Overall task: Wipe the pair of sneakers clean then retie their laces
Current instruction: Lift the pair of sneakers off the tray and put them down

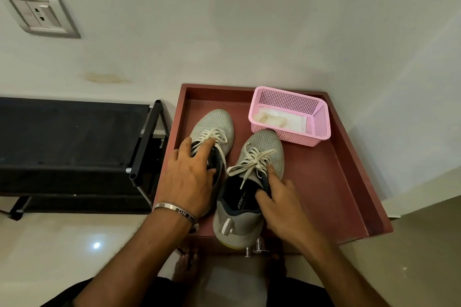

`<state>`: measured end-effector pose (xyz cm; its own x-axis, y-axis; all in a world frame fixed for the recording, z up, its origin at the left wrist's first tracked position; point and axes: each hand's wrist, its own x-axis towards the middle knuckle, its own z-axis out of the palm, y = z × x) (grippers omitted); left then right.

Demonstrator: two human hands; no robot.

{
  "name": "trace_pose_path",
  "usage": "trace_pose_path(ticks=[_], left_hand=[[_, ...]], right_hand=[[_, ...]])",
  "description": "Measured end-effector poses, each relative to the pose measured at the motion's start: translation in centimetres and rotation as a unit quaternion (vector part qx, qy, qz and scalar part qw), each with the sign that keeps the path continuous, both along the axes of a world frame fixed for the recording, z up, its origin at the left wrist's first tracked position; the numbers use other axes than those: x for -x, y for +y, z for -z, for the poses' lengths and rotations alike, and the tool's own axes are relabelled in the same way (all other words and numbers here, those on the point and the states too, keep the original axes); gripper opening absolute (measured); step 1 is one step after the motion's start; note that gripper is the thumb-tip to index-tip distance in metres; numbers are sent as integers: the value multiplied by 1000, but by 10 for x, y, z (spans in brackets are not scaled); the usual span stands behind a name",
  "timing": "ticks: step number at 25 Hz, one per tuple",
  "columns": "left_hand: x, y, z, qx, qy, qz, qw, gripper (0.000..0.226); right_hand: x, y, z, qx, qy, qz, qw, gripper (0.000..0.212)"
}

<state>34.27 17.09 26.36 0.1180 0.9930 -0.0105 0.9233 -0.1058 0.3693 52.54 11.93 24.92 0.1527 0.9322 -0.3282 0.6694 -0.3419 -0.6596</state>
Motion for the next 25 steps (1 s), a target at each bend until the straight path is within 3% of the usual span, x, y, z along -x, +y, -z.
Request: trace_pose_path(ticks=[10,21,25], left_hand=[[20,-9,-4,45,8,35,998,80],[26,-12,-2,49,-45,40,997,65],[18,-33,-19,-124,-28,25,992,34]], right_hand=[[17,-2,1,-51,-93,9,994,62],[7,4,10,-105,-82,-15,991,61],[21,-16,-14,-235,-188,-17,953,43]])
